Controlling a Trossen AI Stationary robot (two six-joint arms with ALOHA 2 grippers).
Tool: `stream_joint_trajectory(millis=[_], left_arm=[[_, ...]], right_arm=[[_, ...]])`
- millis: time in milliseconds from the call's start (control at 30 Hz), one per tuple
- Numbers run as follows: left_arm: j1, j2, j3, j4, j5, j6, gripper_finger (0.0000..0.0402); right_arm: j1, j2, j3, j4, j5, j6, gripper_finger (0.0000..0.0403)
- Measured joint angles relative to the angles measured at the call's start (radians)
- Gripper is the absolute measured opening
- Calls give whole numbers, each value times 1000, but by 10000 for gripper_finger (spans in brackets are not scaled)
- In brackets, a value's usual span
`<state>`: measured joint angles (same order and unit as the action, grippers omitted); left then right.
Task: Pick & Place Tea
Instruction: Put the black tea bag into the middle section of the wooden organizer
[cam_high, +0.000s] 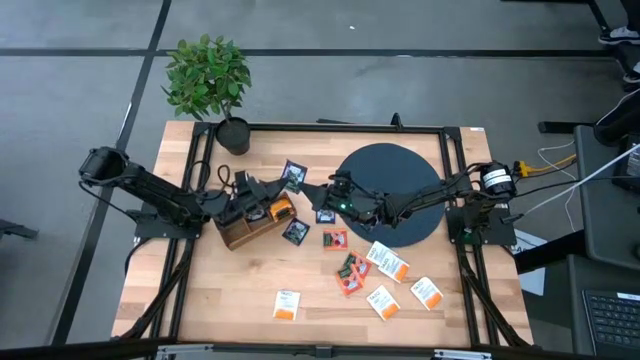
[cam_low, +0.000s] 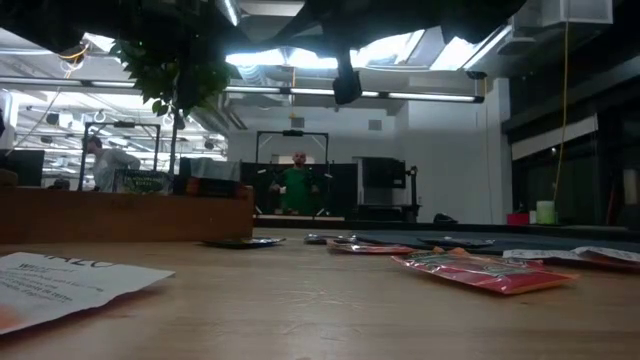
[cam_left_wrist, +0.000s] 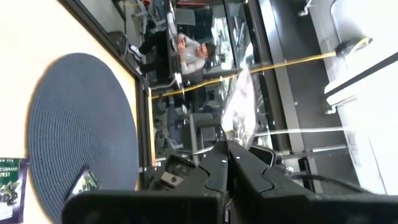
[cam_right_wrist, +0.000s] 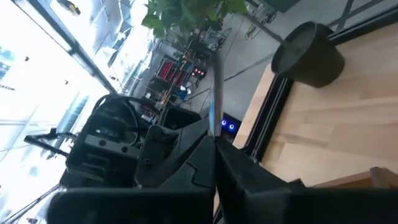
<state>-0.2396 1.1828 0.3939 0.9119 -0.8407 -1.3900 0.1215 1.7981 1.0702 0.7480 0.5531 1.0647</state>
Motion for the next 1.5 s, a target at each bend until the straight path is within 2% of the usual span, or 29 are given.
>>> stream_joint_trajectory(millis=[200,433,600,733,900,1100,1200,1333,1500], left_arm=[[-25,-5,0,4,77,50,2],[-73,-5,0,-5,85,69,2],[-88,-7,0,-20,134,87,2],[-87,-40,0,-102,189,78,2],[-69,-99,0,-259,316,50,2],[-24,-147,0,-428,551,25,2],[6,-159,34,-594,697,35,2],[47,-160,162,-950,862,150,2],[111,-141,364,-1382,961,353,2]], right_arm=[[-8,0,0,-43,-150,4,55],[-26,-8,0,-67,-321,-1,97],[-26,-68,0,-235,-359,-26,99],[-26,-144,0,-392,-360,-75,99],[-26,-239,0,-545,-371,-121,99],[-26,-292,-1,-663,-397,-153,99],[-25,-292,-1,-682,-428,-153,99],[-14,-292,-1,-723,-443,-157,99],[-4,-292,-1,-783,-451,-158,99]])
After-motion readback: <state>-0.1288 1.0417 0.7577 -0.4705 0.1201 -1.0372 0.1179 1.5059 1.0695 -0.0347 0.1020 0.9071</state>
